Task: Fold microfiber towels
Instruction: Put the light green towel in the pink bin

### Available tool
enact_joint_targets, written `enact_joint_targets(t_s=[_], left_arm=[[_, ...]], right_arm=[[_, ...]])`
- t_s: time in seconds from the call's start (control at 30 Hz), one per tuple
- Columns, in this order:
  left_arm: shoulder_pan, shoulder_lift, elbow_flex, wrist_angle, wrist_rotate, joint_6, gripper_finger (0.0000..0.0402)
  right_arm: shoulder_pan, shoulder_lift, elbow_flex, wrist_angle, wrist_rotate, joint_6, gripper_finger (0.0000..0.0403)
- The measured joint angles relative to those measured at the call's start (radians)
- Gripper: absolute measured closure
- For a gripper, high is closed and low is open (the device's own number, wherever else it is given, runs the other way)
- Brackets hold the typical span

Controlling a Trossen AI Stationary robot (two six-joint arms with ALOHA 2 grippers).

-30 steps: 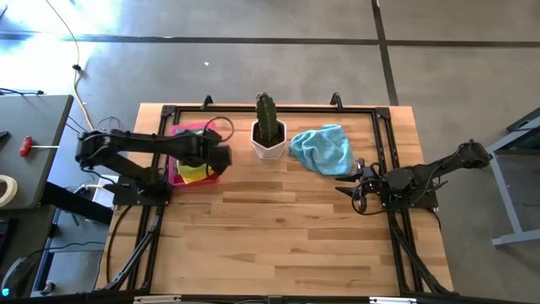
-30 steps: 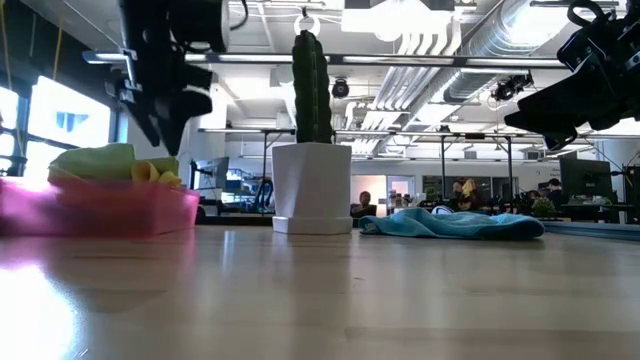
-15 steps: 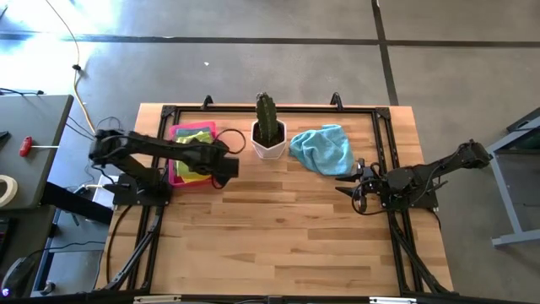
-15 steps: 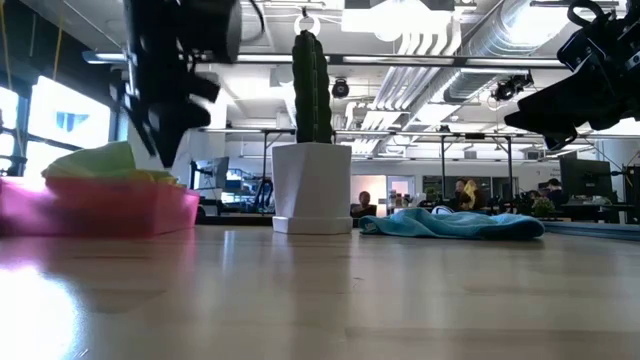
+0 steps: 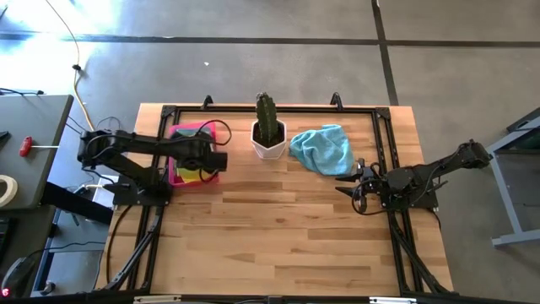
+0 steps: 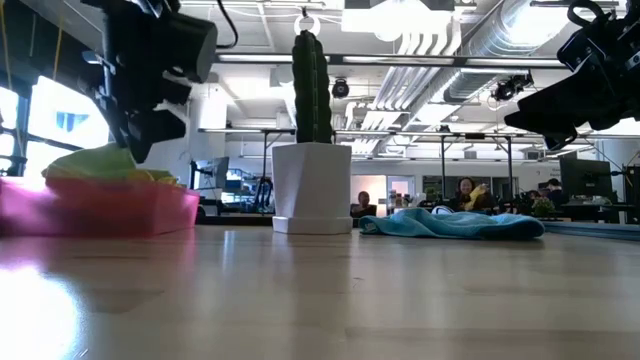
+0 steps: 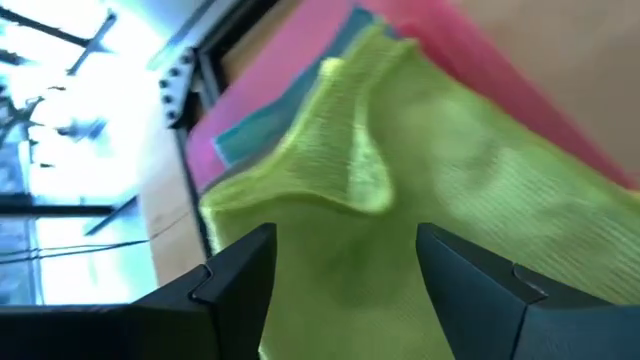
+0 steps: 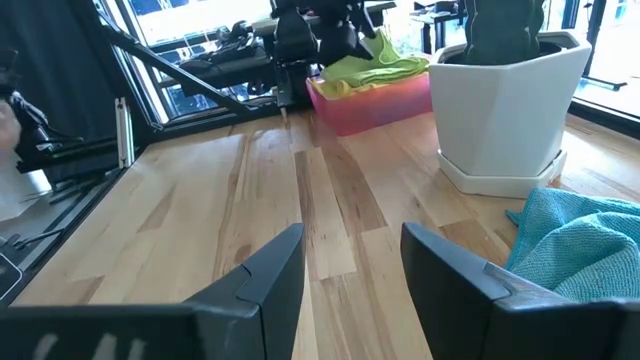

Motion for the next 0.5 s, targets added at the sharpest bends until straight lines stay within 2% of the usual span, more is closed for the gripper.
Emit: enact_joint_targets(t_s=[0.2,0.4,0.5], left_arm=[[0.086,0.001,-0.063,-0.016,-0.09,-0.096,0.0184],[0.166,0.001,-0.125,-0.024,-0.09,-0.189,0.0203],[0.172,0.001,-0.125,-0.021,-0.099,-0.2,0.0209]], right_arm=[[0.0,0.0,0.0,0.0,0.0,0.0,0.0242],[0.0,0.0,0.0,0.0,0.0,0.0,0.0242],[0.0,0.0,0.0,0.0,0.0,0.0,0.0242]])
